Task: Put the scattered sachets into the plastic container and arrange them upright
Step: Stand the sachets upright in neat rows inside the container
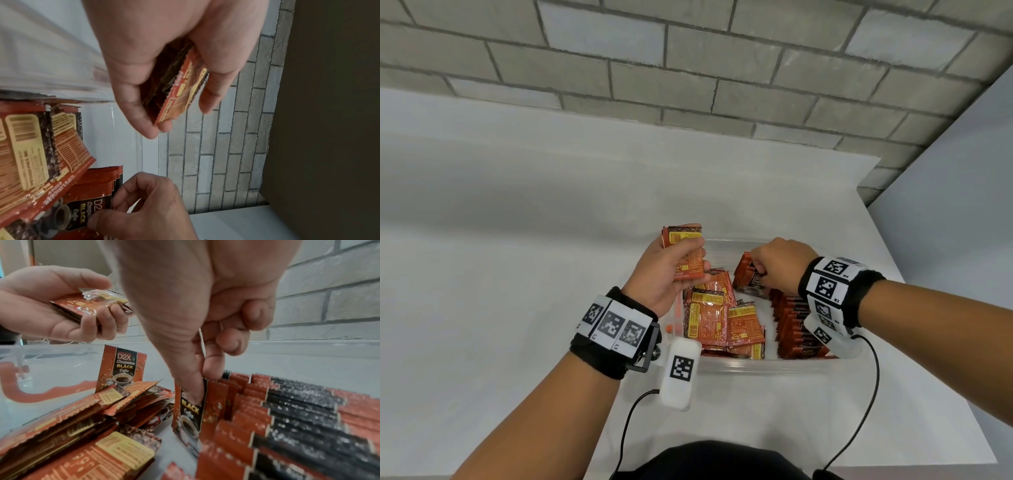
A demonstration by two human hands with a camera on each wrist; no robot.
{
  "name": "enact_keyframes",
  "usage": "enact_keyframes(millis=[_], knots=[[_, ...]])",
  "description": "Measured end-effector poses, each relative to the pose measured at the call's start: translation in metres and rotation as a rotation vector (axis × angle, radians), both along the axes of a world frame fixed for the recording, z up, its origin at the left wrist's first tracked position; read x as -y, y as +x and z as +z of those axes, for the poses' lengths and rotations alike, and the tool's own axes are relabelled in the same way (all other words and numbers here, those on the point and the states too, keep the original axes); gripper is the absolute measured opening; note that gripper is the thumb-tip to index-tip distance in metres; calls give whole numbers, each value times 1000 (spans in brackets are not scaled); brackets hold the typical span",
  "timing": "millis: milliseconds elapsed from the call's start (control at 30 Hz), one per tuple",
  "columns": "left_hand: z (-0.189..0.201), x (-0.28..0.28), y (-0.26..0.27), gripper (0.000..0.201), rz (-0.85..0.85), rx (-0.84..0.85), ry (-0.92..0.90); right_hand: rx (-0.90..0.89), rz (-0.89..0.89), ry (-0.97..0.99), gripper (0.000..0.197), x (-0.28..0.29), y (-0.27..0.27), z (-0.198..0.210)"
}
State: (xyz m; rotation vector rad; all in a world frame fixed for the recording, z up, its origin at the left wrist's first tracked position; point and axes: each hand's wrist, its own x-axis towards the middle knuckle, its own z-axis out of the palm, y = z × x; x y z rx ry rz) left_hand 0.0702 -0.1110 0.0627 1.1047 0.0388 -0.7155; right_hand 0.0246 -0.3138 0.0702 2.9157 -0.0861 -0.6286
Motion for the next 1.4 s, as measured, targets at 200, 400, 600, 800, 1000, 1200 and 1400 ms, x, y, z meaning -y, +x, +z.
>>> enact_keyframes(millis=[200, 400, 600, 800, 1000, 1200, 1400], knots=[[1, -1, -1, 6, -1, 0, 4, 36, 3, 51, 5, 2, -1, 2], [0, 0, -1, 9, -5, -8, 3, 49, 17, 79, 6, 4, -2, 1], [0, 1, -2, 4, -1, -44, -45, 56, -17, 114, 15, 8, -2, 0], [2, 0, -2, 15, 18, -148, -146, 154, -156, 264, 22, 18, -5, 21], [6, 3, -4, 18, -116, -18, -35, 469, -325, 589, 11, 29, -13, 74], [11, 14, -10, 14, -212, 99, 33, 240, -310, 885, 33, -5, -34, 75], [11, 15, -16, 35, -246, 138, 20, 391, -314, 949, 23, -17, -39, 58]])
